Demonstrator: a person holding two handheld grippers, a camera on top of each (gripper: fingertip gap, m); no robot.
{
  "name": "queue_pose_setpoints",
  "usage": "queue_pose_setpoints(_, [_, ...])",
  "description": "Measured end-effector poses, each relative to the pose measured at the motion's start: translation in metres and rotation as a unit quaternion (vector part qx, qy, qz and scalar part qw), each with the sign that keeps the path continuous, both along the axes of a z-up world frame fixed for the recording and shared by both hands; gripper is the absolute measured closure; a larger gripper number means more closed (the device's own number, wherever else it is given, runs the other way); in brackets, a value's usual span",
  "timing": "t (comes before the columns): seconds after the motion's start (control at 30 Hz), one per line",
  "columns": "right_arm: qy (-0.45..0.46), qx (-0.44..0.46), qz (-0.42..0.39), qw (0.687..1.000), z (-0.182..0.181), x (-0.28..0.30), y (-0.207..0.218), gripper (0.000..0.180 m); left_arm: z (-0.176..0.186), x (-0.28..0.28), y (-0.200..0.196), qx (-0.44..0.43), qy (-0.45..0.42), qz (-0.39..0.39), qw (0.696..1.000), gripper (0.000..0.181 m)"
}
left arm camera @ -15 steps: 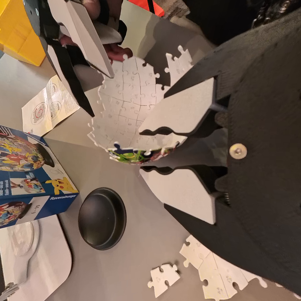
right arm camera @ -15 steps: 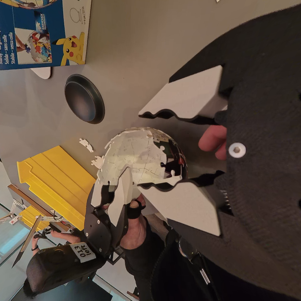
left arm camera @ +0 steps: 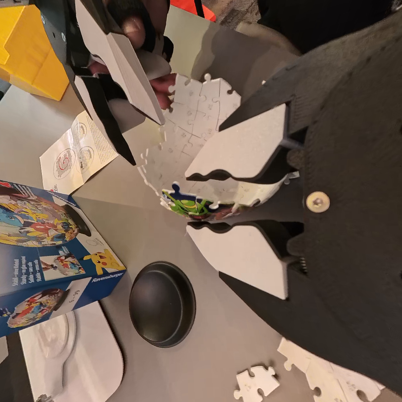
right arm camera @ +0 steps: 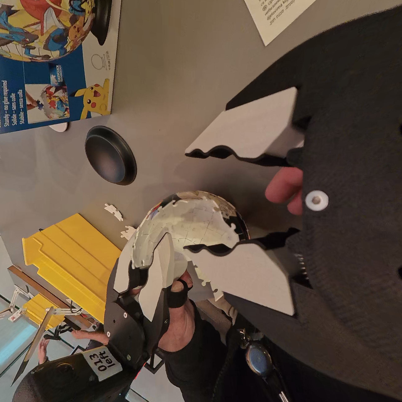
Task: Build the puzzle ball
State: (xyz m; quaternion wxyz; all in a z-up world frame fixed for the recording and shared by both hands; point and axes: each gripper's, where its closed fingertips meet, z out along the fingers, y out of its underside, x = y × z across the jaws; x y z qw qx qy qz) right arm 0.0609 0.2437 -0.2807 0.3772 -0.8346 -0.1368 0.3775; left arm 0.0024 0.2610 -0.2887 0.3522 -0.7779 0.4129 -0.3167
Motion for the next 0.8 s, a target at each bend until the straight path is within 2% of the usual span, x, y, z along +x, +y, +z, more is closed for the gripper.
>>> queue_pose_setpoints(0.53, [-0.015,0.001,-0.006,1.000,-0.003,0.007,0.000,0.101,0.002,0.021,0.009,0.024,0.009,-0.043,0.999,0.146])
queue_pose_setpoints(0.8, [-0.021,0.000,-0.001,1.000,-0.006,0.004,-0.001,0.101,0.012,0.010,0.010,0.035,0.029,-0.076,0.996,0.131])
